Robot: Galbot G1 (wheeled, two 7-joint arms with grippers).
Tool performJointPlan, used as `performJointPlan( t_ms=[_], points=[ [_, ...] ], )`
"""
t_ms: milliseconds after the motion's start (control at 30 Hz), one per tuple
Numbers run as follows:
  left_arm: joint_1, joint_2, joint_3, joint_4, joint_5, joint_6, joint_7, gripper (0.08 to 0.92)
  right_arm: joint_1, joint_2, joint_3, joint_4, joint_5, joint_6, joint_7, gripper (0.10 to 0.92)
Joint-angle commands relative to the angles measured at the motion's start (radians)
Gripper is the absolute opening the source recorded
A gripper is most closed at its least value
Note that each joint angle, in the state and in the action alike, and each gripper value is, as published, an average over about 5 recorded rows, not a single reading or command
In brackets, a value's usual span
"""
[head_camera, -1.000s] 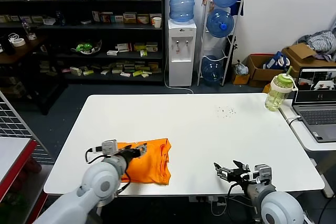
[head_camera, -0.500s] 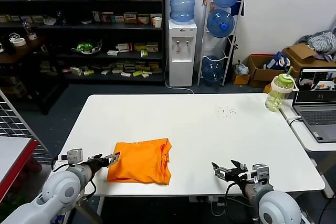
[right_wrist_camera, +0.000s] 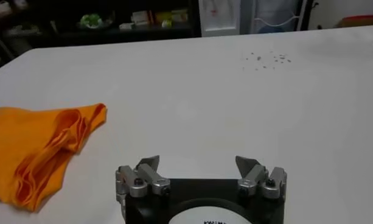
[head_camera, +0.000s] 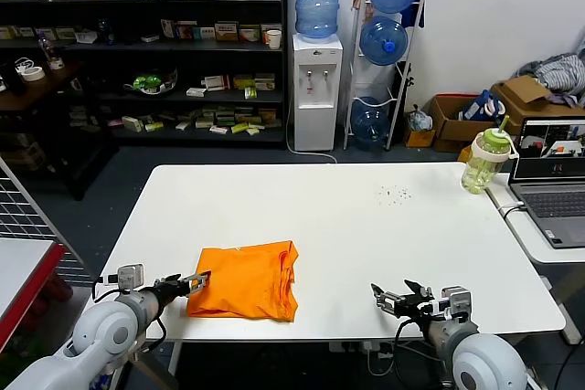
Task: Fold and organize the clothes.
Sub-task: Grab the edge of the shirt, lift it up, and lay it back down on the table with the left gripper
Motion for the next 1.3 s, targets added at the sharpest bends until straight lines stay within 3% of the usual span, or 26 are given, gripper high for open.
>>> performJointPlan(
  t_ms=[33, 133, 933, 1100, 1300],
  points=[
    [0.002, -0.007, 0.004, 0.036, 0.020, -0.008, 0.041, 0.820, -0.001, 0.000, -0.001, 0.000, 0.000, -0.001, 0.003, 0.823],
    [0.005, -0.012, 0.007, 0.036, 0.025, -0.012, 0.044, 0.778, -0.001, -0.002, -0.001, 0.000, 0.001, -0.001, 0.003, 0.823],
    [0.023, -0.030, 0.006, -0.029, 0.061, -0.038, 0.037, 0.115, -0.003, 0.000, -0.005, -0.007, -0.002, 0.004, 0.003, 0.823],
    [0.027, 0.011, -0.022, -0.100, 0.130, -0.033, 0.009, 0.090, -0.001, 0.003, -0.003, -0.009, -0.005, 0.010, -0.001, 0.823],
    [0.040, 0.137, -0.103, -0.141, 0.159, -0.007, -0.018, 0.090, 0.006, 0.007, -0.003, -0.019, -0.015, 0.028, -0.014, 0.823]
  ],
)
